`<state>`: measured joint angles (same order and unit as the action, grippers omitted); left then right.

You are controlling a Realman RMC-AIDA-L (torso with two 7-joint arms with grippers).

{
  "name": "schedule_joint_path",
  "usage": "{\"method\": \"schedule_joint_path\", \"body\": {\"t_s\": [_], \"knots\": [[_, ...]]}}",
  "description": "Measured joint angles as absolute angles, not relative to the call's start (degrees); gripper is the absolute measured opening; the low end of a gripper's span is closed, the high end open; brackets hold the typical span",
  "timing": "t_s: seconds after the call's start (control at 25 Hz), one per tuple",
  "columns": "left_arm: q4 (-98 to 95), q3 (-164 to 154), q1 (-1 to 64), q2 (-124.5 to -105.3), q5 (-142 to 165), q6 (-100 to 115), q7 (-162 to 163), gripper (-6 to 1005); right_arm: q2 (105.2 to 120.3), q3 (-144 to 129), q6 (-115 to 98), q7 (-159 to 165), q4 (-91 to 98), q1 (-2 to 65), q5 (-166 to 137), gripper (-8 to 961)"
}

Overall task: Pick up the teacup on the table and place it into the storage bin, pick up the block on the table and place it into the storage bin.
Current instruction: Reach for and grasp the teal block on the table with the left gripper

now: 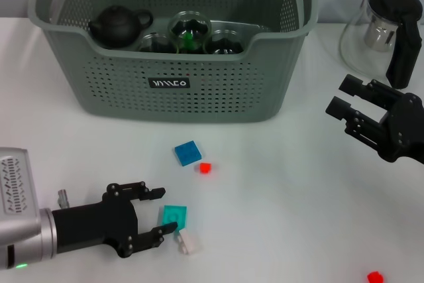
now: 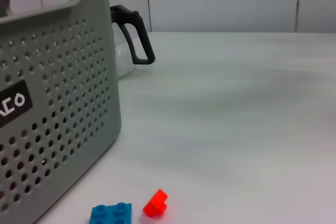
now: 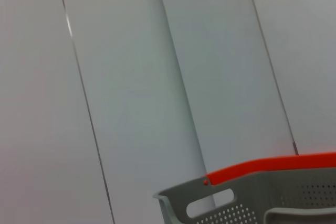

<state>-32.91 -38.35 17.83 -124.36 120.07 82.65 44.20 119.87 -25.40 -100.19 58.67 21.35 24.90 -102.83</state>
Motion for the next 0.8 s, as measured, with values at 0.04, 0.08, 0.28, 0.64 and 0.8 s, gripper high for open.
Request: {"method": "schedule_joint_path", "body": {"t_s": [0.04, 0.08, 0.28, 0.64, 0.8], "knots": [[-32.9, -38.3, 17.8, -124.36, 120.1, 82.6, 44.2, 608, 119.83, -25.4, -100.2, 58.7, 21.4, 24.9, -102.8, 576], [-32.8, -38.3, 17.8, -124.36, 120.2, 82.6, 44.2, 608, 119.83, -25.4, -100.2, 58.7, 21.4, 24.9, -102.8, 576], [-31.9, -38.4, 18.2, -124.36, 121.1, 80.7, 43.7, 607, 119.80, -25.3, -100.2, 58.7, 21.4, 25.0, -102.8, 576], [-30.2, -38.4, 19.3, -124.44, 120.6, 79.4, 41.9, 608, 119.61, -25.3, -100.2, 59.1, 21.4, 25.0, -102.8, 576], [-29.6, -38.4, 19.9, -124.45, 120.5, 79.4, 41.5, 608, 119.62, -25.3, -100.2, 59.2, 21.4, 25.0, -102.8, 576]]}}
